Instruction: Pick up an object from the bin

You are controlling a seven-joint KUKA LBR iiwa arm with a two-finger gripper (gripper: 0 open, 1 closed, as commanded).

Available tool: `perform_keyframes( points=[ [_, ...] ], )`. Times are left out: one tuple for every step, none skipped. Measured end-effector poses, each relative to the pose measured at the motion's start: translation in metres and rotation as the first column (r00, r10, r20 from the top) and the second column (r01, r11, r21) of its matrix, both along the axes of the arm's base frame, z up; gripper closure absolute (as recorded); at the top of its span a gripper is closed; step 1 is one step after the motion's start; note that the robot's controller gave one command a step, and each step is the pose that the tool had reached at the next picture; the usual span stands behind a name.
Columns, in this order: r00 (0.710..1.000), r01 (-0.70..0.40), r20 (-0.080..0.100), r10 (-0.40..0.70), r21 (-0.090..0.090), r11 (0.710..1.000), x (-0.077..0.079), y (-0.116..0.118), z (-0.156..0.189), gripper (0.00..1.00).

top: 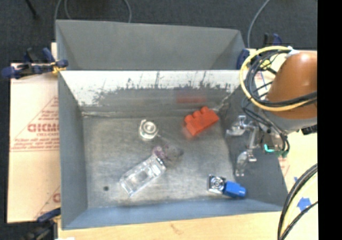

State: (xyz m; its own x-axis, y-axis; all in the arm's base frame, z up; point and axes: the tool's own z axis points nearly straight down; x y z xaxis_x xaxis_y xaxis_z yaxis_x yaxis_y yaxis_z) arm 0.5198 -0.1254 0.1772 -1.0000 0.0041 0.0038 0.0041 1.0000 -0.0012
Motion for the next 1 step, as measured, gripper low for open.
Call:
perform_keyframes(
  points=[
    [0.998, -0.061, 0.016, 0.061, -0.001, 0.998, -0.0388, -0.0039, -0.0939, 0.00]
  ],
)
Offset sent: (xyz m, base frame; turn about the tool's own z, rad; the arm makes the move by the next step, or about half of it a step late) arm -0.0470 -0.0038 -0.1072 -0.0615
